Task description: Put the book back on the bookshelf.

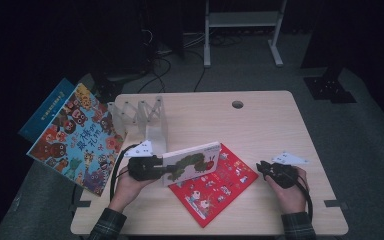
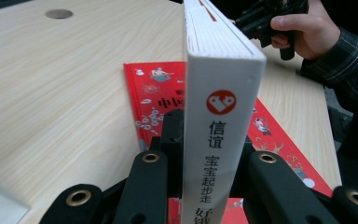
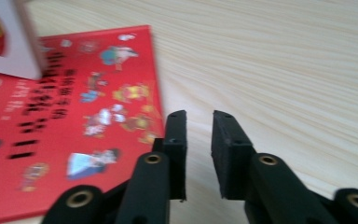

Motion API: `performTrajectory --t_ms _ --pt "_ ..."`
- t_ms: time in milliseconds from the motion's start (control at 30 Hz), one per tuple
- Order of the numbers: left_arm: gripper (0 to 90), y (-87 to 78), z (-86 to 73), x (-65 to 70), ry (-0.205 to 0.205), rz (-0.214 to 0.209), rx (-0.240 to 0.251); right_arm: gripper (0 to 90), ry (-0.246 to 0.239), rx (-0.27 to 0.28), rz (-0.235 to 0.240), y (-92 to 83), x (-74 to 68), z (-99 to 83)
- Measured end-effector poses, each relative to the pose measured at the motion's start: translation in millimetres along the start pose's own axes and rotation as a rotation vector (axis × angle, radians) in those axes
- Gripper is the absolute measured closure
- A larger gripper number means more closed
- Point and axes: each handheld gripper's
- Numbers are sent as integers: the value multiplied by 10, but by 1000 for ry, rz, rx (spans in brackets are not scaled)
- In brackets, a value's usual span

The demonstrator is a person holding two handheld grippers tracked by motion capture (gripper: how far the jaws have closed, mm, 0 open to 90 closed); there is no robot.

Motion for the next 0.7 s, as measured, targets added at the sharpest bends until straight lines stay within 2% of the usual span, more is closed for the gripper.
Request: performTrajectory --t_ms 200,367,600,700 --pt "753 -147 1 -37 -17 36 23 557 22 -36 -27 50 111 -51" --pt "752 -270 -11 -55 -29 59 41 500 11 -61 -54 94 141 -74" --pt "753 -461 -54 -88 -55 96 67 429 43 -69 -74 105 186 -84" --pt "753 -550 -106 -101 -74 115 76 391 38 -88 -82 117 187 -80"
Point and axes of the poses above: each handheld gripper's, and its own axes: y roughly forward along the jaws, z roughly out of its top, x roughly to its right, and after that the axes turned 2 degrees about x, right-handed
